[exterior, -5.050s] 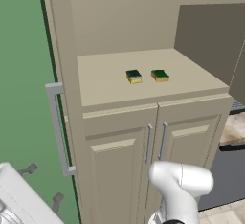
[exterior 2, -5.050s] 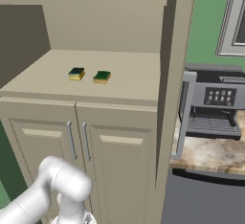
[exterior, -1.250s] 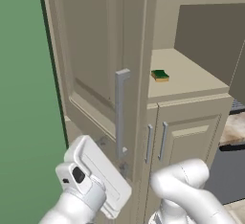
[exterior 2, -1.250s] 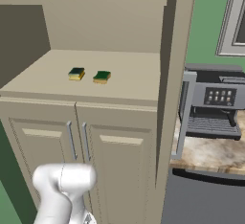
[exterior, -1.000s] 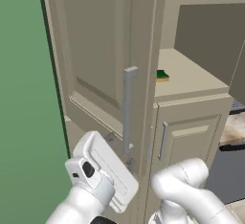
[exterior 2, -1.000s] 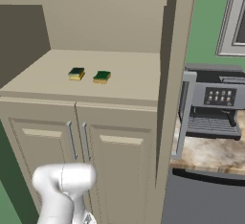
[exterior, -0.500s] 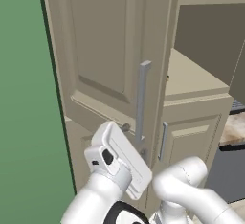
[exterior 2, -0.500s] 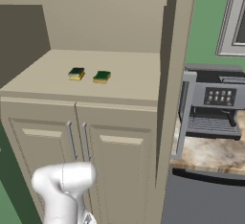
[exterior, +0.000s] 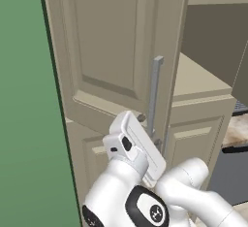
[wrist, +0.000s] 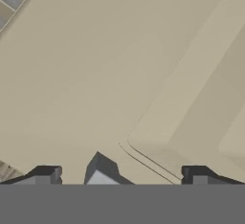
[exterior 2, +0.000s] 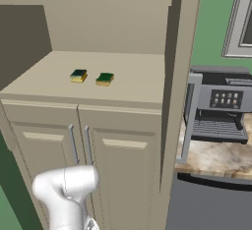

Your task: Pick up the sponge and sponge from the sink, and place them back in the cabinet, and close the cabinet doors.

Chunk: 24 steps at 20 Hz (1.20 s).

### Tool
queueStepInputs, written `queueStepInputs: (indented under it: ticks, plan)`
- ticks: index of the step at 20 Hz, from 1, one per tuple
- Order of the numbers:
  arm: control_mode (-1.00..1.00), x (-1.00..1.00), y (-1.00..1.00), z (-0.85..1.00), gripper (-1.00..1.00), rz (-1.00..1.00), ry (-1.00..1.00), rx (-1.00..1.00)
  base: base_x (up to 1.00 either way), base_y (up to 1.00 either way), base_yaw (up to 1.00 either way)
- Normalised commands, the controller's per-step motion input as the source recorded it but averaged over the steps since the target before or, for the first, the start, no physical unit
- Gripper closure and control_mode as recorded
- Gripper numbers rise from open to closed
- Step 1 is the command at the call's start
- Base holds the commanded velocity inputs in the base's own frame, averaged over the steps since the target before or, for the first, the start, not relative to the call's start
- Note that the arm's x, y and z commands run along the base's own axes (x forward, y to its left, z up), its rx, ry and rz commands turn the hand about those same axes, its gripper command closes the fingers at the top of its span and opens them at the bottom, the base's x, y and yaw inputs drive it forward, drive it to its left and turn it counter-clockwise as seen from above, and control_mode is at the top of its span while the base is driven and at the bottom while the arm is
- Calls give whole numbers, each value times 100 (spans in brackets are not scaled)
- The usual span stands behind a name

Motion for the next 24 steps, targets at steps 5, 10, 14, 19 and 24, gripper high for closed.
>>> queueStepInputs:
  ticks: [5,10,14,19,24]
  plan:
    - [-100,21,-30,3,-100,0,0,0,0,0,0]
    - [-100,20,-23,0,-100,0,0,0,0,0,0]
    - [-100,22,-16,0,-100,0,0,0,0,0,0]
    - [-100,24,-7,0,-100,0,0,0,0,0,0]
    - [-100,32,0,0,-100,0,0,0,0,0,0]
